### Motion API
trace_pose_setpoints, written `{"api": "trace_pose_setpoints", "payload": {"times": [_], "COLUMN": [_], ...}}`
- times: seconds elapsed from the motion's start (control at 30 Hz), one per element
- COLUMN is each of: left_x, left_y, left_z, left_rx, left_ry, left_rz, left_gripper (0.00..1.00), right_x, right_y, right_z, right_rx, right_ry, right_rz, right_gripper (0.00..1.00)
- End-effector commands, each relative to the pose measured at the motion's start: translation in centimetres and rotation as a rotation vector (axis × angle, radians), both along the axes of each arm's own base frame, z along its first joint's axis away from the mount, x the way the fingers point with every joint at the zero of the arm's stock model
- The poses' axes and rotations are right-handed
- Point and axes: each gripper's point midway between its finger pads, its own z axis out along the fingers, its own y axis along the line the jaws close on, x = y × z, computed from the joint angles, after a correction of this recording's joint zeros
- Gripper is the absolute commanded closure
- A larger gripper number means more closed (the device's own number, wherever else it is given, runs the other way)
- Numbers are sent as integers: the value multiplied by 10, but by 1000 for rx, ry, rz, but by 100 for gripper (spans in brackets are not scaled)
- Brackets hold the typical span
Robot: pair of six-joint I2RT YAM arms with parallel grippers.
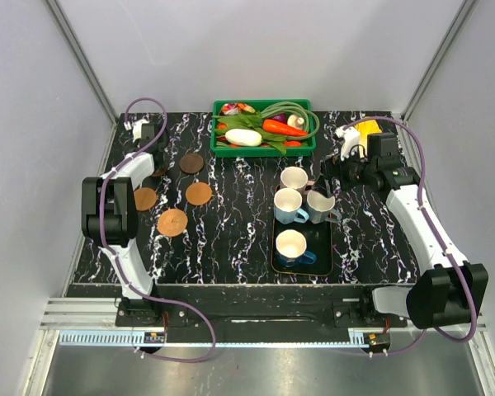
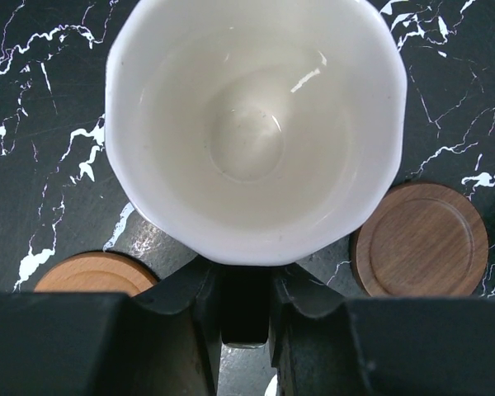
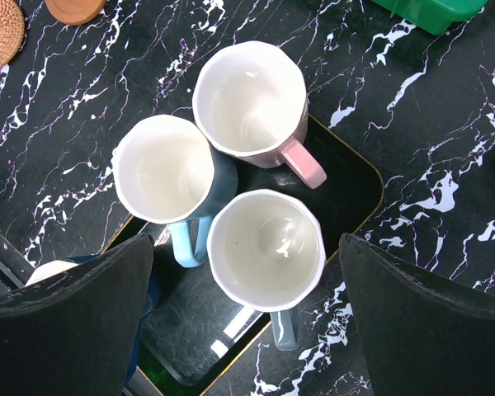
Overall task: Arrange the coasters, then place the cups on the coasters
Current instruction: Place the cup on the coaster.
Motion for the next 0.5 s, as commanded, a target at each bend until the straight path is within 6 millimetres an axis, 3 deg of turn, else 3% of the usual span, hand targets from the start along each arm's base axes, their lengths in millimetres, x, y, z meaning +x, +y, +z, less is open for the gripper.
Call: {"api": "trace_pose_setpoints", "payload": {"times": [0.0, 0.47], "left_x": [4, 1], "left_y": [2, 1], "left_z": [33, 32], "left_rx": [-10, -19], "left_ry": [-85, -69], "left_rz": [13, 8], "left_gripper": [75, 76], "right_x": [2, 2], "right_y": [1, 1], "right_z": [5, 5], "right_rx": [11, 12], "right_ry": [-21, -20], "right_rz": [11, 12], "right_gripper": [0, 0]}}
